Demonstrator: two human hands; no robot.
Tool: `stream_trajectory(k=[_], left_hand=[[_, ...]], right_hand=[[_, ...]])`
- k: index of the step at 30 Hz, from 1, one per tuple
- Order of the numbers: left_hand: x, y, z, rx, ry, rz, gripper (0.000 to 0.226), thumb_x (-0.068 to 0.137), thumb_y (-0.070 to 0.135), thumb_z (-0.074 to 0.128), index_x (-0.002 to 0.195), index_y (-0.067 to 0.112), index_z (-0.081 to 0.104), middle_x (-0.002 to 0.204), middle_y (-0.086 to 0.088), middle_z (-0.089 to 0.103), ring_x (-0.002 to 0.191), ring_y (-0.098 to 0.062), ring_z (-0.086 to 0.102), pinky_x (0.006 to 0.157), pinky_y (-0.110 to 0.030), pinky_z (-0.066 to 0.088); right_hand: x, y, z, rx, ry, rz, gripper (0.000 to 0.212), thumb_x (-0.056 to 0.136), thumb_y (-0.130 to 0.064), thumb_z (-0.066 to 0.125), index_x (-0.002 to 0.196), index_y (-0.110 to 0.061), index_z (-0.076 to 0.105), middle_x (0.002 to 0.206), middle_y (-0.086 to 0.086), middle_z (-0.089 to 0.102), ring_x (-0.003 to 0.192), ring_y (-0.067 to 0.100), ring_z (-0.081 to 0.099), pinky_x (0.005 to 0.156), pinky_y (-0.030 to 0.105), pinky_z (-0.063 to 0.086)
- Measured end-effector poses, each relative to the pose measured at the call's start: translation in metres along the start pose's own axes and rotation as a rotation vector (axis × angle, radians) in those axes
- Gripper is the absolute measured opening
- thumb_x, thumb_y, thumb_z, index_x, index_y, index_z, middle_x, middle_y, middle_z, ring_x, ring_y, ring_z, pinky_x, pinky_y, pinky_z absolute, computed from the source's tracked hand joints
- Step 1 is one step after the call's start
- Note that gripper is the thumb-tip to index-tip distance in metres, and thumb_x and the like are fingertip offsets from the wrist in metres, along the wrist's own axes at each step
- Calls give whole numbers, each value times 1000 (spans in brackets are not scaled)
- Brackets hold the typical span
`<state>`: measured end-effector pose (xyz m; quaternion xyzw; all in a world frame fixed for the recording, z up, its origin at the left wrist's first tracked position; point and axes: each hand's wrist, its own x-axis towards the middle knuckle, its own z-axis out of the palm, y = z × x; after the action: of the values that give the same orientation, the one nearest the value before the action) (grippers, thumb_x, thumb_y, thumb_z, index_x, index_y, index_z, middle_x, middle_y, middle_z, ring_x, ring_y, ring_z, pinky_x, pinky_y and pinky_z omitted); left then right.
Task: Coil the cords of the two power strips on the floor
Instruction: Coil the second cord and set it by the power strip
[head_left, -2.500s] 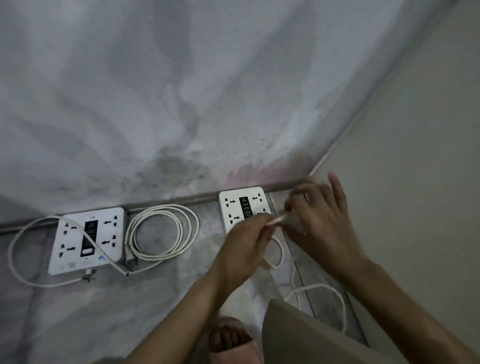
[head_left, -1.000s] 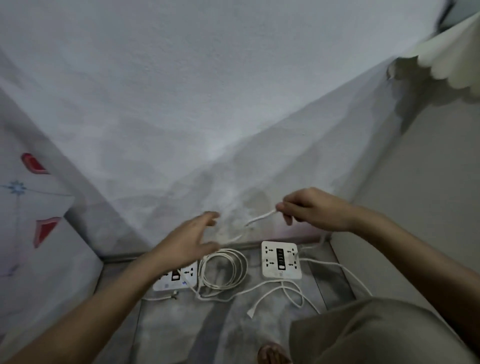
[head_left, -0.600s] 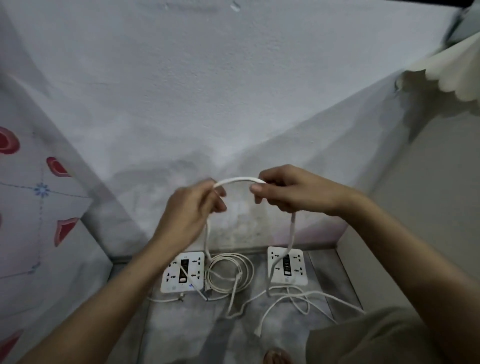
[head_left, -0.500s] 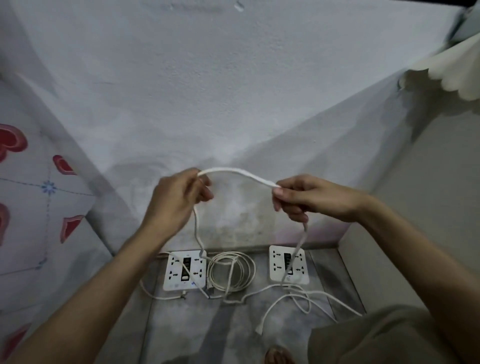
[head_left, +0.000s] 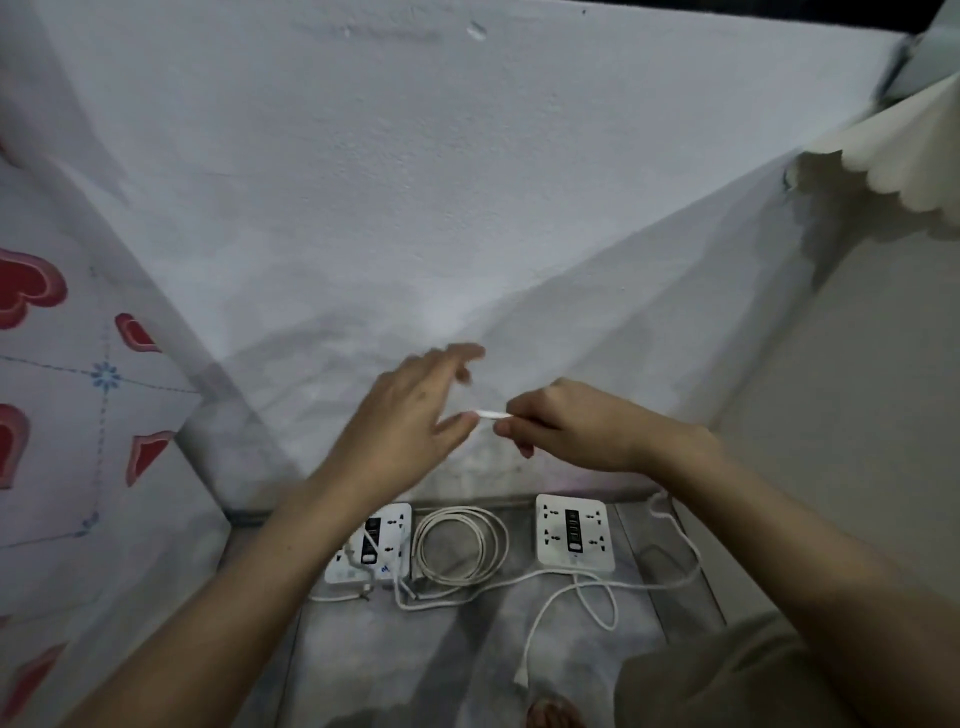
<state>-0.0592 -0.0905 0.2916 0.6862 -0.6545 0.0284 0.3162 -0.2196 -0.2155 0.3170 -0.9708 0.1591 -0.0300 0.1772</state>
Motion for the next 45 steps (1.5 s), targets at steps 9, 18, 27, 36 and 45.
stream_trajectory(k=[9, 18, 27, 36, 45], left_hand=[[6, -47, -26, 8, 140, -107, 16, 96, 19, 52, 93, 10, 65, 60, 2, 48, 55, -28, 54, 55, -31, 38], [-7, -107, -53, 129, 107, -497, 18, 93, 14, 53, 105, 5, 64, 93, -17, 69, 90, -34, 66, 80, -37, 49], [12, -3, -16, -292, 59, -7, 15, 96, 26, 52, 98, 19, 65, 58, 4, 52, 52, -10, 50, 53, -27, 38], [6, -54, -58, -433, 393, -352, 21, 98, 23, 46, 91, 17, 65, 57, -4, 44, 44, -14, 39, 47, -25, 35], [-3, -21, -69, -1008, -602, -355, 79, 81, 73, 38, 116, 9, 67, 121, -13, 68, 115, -30, 63, 99, -42, 50]], right_hand=[[0, 22, -6, 469, 43, 147, 29, 95, -33, 52, 77, -13, 63, 57, -6, 41, 46, 3, 38, 47, 14, 34], [-19, 58, -10, 416, 97, 250, 41, 95, -38, 45, 67, -14, 60, 55, -7, 42, 45, 3, 36, 48, 13, 31], [6, -6, -18, 303, 227, -31, 35, 95, -36, 50, 71, -14, 62, 54, 5, 45, 49, 11, 39, 49, 21, 31], [-8, 33, -10, 750, 103, 123, 46, 95, -40, 39, 78, -1, 56, 53, -10, 32, 51, 10, 31, 53, 23, 31], [0, -47, -26, -37, 554, -287, 41, 94, -32, 48, 60, -11, 50, 49, -7, 36, 45, 12, 37, 48, 26, 31]])
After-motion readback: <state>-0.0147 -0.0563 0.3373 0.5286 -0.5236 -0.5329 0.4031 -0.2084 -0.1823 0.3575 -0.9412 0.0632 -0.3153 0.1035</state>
